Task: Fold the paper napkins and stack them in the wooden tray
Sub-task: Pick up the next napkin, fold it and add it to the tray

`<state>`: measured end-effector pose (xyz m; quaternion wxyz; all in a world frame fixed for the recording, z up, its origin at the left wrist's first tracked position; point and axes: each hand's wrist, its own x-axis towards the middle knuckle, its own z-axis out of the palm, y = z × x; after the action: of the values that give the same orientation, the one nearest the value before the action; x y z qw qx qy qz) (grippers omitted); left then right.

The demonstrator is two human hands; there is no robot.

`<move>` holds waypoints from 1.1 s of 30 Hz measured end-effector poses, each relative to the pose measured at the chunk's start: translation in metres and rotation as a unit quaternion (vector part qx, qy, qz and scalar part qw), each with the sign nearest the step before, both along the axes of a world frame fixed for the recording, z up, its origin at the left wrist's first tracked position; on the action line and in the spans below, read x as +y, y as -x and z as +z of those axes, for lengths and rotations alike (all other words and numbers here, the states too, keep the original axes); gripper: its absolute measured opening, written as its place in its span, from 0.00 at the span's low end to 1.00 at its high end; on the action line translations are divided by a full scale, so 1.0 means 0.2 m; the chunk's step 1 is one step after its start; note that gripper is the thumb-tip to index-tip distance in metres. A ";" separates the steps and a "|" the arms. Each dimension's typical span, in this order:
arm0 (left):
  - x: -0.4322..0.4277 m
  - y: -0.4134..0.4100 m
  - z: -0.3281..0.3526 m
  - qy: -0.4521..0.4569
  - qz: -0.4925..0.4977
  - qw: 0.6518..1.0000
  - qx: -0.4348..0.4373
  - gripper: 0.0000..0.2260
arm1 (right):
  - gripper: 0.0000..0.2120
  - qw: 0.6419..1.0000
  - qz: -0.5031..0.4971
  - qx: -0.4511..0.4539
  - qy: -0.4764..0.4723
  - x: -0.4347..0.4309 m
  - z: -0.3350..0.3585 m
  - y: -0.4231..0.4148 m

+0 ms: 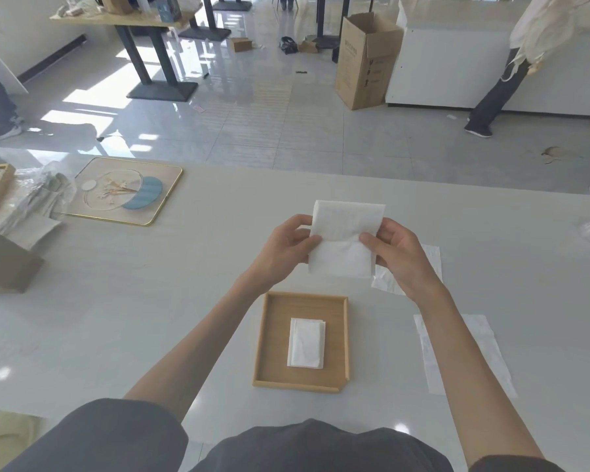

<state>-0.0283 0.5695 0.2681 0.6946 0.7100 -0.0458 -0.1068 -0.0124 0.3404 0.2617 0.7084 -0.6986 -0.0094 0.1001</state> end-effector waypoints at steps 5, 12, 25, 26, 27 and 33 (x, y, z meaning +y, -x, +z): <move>0.00 -0.01 -0.01 0.016 0.006 0.999 0.029 0.07 | 0.10 0.992 -0.032 -0.103 0.066 0.01 0.01 0.01; 0.01 0.01 0.04 0.149 0.012 0.985 0.083 0.08 | 0.28 0.973 -0.009 -0.216 0.078 0.00 0.00 0.03; 0.02 0.00 -0.01 0.141 0.038 0.977 0.156 0.17 | 0.26 0.965 0.043 -0.210 0.150 -0.01 -0.05 0.03; 0.03 0.00 0.00 0.135 0.043 0.979 0.147 0.17 | 0.23 0.987 0.035 -0.139 0.068 -0.01 -0.04 0.04; 0.03 0.01 0.00 0.132 0.047 0.980 0.138 0.18 | 0.19 0.998 0.029 -0.062 -0.014 -0.01 -0.02 0.05; 0.02 0.01 -0.01 0.118 0.060 0.987 0.097 0.17 | 0.17 0.997 0.036 0.068 0.000 0.08 -0.07 0.08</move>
<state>-0.0308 0.5737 0.2669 0.7795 0.6112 0.0520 -0.1268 -0.0292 0.3554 0.2470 0.7035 -0.6892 0.0133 0.1730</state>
